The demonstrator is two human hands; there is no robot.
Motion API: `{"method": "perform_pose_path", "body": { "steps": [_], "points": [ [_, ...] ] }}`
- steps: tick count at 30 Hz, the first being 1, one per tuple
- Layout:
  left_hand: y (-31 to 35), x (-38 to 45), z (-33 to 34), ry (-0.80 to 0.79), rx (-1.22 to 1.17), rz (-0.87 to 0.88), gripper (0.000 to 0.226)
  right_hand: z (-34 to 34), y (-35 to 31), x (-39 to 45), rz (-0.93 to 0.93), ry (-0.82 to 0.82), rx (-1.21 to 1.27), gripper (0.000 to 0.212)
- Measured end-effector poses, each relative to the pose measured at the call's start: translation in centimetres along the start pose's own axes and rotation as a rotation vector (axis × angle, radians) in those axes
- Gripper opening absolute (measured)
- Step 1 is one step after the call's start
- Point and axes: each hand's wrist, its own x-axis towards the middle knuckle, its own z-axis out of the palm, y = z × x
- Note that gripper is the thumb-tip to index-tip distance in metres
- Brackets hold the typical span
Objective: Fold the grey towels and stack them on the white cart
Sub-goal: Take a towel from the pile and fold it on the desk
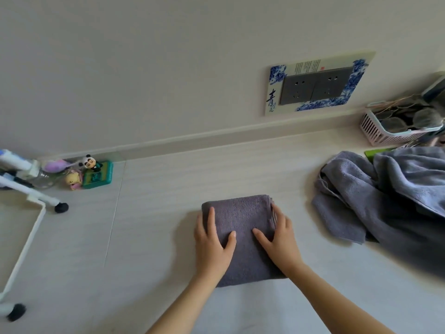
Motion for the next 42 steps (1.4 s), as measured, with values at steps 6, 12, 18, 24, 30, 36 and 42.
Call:
{"method": "perform_pose_path", "body": {
  "steps": [6,12,18,24,30,36,42],
  "points": [
    [-1.0,-0.7,-3.6,-0.227,-0.631,-0.602,0.068,-0.2,-1.0,0.1,0.372,-0.130,0.154,0.060],
    [-4.0,-1.9,-7.9,-0.424,-1.025,-0.766,0.064,2.3,-3.3,-0.2,0.413,-0.388,0.321,0.054],
    [-8.0,-3.7,-13.8,-0.274,-1.122,-0.725,0.062,6.1,-9.0,-1.8,0.328,-0.563,0.462,0.067],
    [-11.9,-4.6,-23.3,-0.036,-1.129,-0.582,0.060,11.1,-18.1,-3.4,0.197,-0.782,0.577,0.073],
    [-14.0,-5.0,-34.8,0.180,-1.123,-0.475,0.059,15.9,-28.6,-3.8,0.064,-0.974,0.662,0.080],
    [-13.4,-4.1,-43.0,0.437,-1.164,-0.347,0.061,17.3,-40.2,-2.9,-0.169,-1.023,0.618,0.082],
    [-12.9,-1.1,-47.2,0.807,-1.251,-0.384,0.050,18.3,-50.8,0.2,-0.320,-1.170,0.455,0.065]
  ]
}}
